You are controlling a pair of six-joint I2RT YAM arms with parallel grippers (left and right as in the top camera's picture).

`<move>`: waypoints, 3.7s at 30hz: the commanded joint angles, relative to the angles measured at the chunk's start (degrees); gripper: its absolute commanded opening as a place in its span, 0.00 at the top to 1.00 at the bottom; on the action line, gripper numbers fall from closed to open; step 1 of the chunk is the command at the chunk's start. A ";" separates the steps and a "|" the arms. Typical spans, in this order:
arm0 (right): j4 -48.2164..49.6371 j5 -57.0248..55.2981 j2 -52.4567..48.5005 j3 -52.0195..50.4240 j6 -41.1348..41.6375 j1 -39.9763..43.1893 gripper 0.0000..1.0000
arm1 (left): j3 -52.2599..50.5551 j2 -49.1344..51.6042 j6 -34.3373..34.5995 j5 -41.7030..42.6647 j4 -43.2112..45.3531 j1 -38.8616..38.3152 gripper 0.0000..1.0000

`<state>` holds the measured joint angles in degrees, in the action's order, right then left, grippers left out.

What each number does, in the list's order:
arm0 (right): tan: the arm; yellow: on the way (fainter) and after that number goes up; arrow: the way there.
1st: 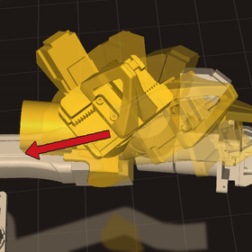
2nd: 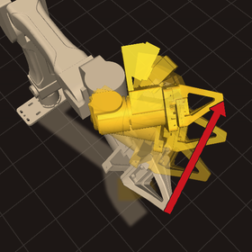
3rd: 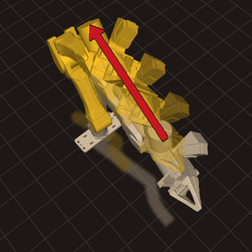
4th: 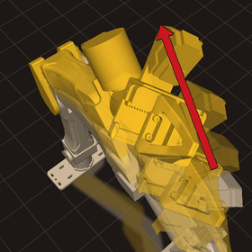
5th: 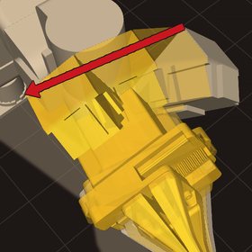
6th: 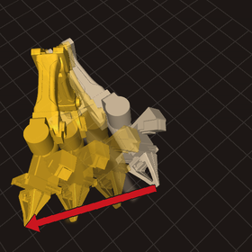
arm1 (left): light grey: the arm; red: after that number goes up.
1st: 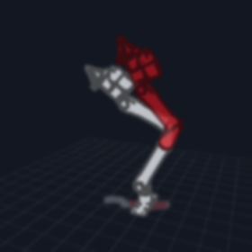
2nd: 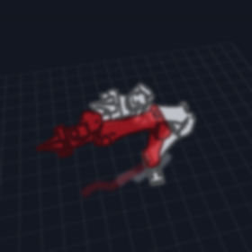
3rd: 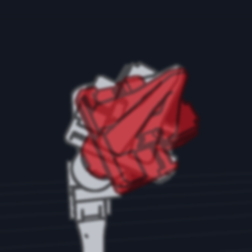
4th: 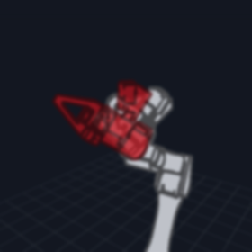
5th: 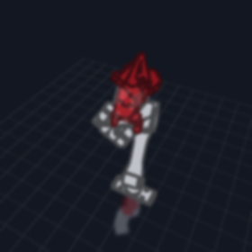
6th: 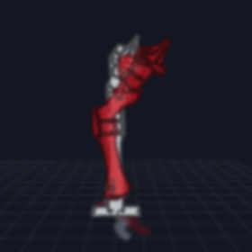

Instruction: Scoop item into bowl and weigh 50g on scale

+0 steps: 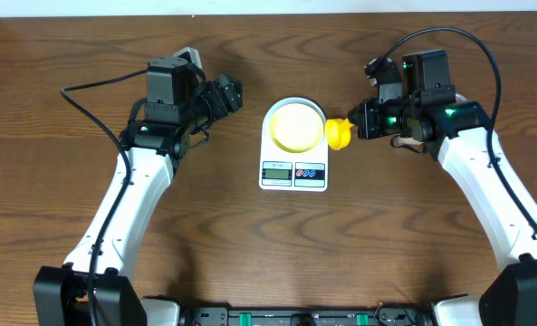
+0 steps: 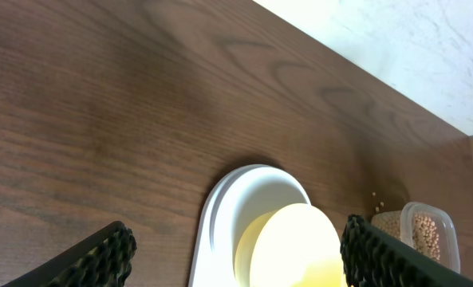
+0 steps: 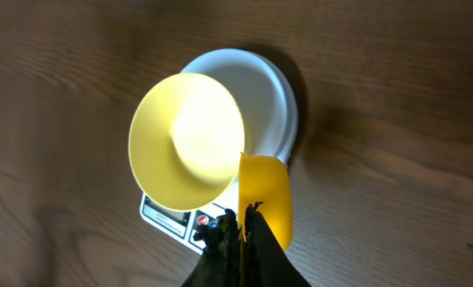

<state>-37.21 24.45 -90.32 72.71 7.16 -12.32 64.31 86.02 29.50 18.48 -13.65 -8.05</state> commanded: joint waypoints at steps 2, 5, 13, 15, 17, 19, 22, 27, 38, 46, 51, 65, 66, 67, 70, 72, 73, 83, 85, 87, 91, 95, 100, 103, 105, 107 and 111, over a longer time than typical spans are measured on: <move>-2.82 -0.02 0.68 0.68 -0.02 -0.26 0.99 | 0.42 -0.83 -1.42 -0.59 -0.02 -0.07 0.16; -5.90 0.81 0.68 0.68 -0.61 -0.28 0.99 | 0.42 -0.83 -1.42 -0.59 -0.02 -0.07 0.16; -7.17 10.16 0.68 0.68 -2.75 -0.72 0.99 | 0.42 -0.83 -1.42 -0.59 -0.02 -0.07 0.16; -7.85 10.51 0.68 0.68 -3.10 -1.27 0.99 | 0.42 -0.83 -1.42 -0.59 -0.02 -0.07 0.16; -8.57 10.49 0.68 0.68 -3.52 -2.40 0.99 | 0.42 -0.83 -1.42 -0.59 -0.02 -0.07 0.15; -8.81 10.45 0.68 0.68 -4.44 -3.61 0.99 | 0.42 -0.83 -1.42 -0.59 -0.02 -0.07 0.16; -8.68 10.45 0.68 0.66 -5.46 -4.87 0.99 | 0.42 -0.83 -1.42 -0.59 -0.02 -0.07 0.16; -8.66 7.48 0.68 0.68 -6.60 -6.78 0.99 | 0.42 -0.83 -1.42 -0.59 -0.02 -0.07 0.15; -4.22 5.44 0.61 0.66 -6.64 -8.79 0.99 | 0.42 -0.83 -1.42 -0.59 -0.02 -0.07 0.16; -3.69 2.69 -0.48 0.61 -6.64 -8.79 0.99 | 0.42 -0.83 -1.42 -0.59 -0.02 -0.07 0.16; -3.65 2.69 -1.73 0.61 -6.64 -8.79 0.99 | 0.42 -0.83 -1.42 -0.59 -0.02 -0.07 0.15; -9.09 2.89 -1.77 0.63 -8.13 -7.13 0.99 | 0.42 -0.83 -1.42 -0.59 -0.02 -0.07 0.15; -9.20 2.86 -1.70 0.63 -8.11 -6.88 0.99 | 0.42 -0.83 -1.42 -0.59 -0.02 -0.07 0.16; -9.44 2.86 -1.53 0.63 -8.11 -6.23 0.99 | 0.42 -0.83 -1.42 -0.59 -0.02 -0.07 0.15; -9.57 2.54 -0.35 0.63 -8.13 -3.82 0.99 | 0.42 -0.83 -1.40 -0.59 -0.02 -0.07 0.16; -9.53 1.51 0.46 0.63 -8.09 -2.45 0.99 | 0.42 -0.83 -1.42 -0.59 -0.02 -0.07 0.16; -9.53 0.70 0.98 0.63 -8.09 -1.57 0.99 | 0.42 -0.83 -1.42 -0.59 -0.02 -0.07 0.16; -7.63 -6.36 4.11 0.66 -6.75 2.89 0.99 | 0.42 -0.83 -1.42 -0.59 -0.02 -0.07 0.16; -5.84 -6.34 4.61 0.68 -6.73 3.28 0.99 | 0.42 -0.83 -1.42 -0.59 -0.02 -0.07 0.16; -2.45 -6.34 5.62 0.70 -5.66 3.87 0.99 | 0.42 -0.83 -1.42 -0.59 -0.02 -0.07 0.16; 3.02 -6.34 7.63 0.70 -4.98 5.11 0.99 | 0.42 -0.83 -1.42 -0.59 -0.02 -0.07 0.16; 6.64 -6.40 8.63 0.70 -3.54 6.45 0.99 | 0.42 -0.83 -1.42 -0.59 -0.02 -0.07 0.16; 11.15 -9.22 8.63 0.70 2.43 8.13 0.99 | 0.42 -0.83 -1.42 -0.59 -0.02 -0.07 0.16; 13.40 -10.01 8.63 0.70 5.60 9.03 0.99 | 0.42 -0.83 -1.42 -0.59 -0.02 -0.07 0.16; 14.14 -10.05 8.63 0.70 7.30 9.40 0.99 | 0.42 -0.83 -1.42 -0.59 -0.02 -0.07 0.15; 15.21 -11.26 8.63 0.70 9.20 9.68 0.99 | 0.42 -0.83 -1.42 -0.59 -0.02 -0.07 0.16; 18.69 -15.69 8.63 0.70 11.13 9.66 0.99 | 0.42 -0.83 -1.42 -0.59 -0.02 -0.07 0.16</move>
<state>-20.23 12.71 -82.32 72.69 15.09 -3.03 64.31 86.02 29.50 18.50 -13.63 -8.05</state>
